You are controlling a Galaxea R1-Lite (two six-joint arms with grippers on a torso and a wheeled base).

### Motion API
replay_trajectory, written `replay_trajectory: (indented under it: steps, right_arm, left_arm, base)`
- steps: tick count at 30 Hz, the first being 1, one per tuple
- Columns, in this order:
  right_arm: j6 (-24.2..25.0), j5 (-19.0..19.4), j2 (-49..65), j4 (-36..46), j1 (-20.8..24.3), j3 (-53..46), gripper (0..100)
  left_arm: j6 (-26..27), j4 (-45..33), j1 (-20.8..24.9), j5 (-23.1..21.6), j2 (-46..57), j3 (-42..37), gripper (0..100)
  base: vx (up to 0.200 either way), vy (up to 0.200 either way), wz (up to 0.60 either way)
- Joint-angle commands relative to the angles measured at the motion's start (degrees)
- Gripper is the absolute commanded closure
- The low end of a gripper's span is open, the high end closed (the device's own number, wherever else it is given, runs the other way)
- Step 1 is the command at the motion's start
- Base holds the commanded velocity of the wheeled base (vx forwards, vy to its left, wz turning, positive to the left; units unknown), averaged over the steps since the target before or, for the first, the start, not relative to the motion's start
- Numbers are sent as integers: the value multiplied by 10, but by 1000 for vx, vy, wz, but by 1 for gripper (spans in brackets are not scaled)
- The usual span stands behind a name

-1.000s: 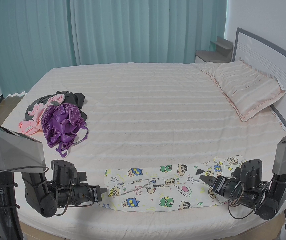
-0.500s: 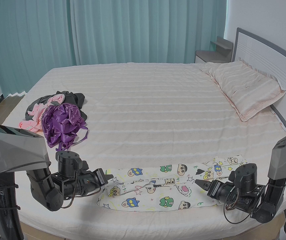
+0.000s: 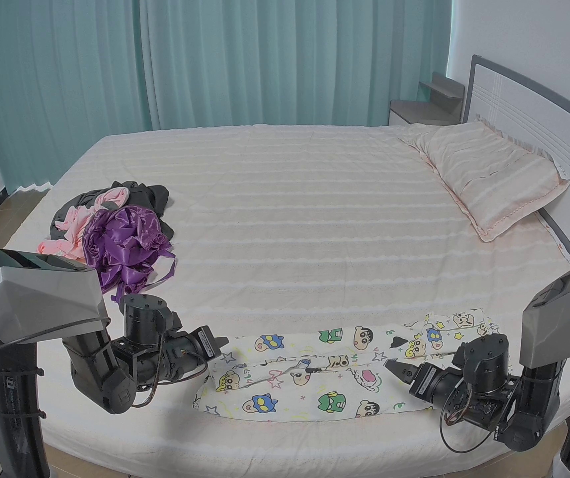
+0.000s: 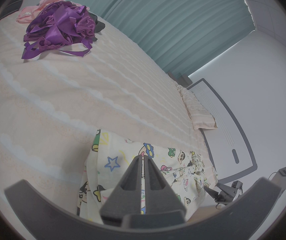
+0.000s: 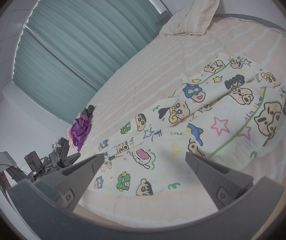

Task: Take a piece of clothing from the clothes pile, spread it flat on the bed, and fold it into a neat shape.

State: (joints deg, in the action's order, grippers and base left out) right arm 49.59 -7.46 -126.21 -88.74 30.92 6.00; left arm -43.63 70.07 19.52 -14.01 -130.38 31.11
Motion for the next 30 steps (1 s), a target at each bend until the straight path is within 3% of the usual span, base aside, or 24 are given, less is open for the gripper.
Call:
replay_trajectory:
  steps: [1,20,26,27,30]
  right_arm:
    - [0,0,-13,-2,0,-3,0]
    - [1,0,-13,-3,-1,-5,0]
    - [1,0,-13,-2,-1,-5,0]
    - [1,0,-13,-3,-1,-5,0]
    - [1,0,-13,-3,-1,-6,0]
  left_arm:
    - [0,-4,0,0,-8,4,0]
    - [47,-56,9,-38,10,-15,0]
    - [98,-56,17,-39,-6,-21,0]
    - [101,-57,17,-39,-8,-22,100]
    - [118,-57,21,-38,-16,-25,100]
  base:
    - [0,0,0]
    - [0,0,0]
    - [0,0,0]
    - [0,0,0]
    - [0,0,0]
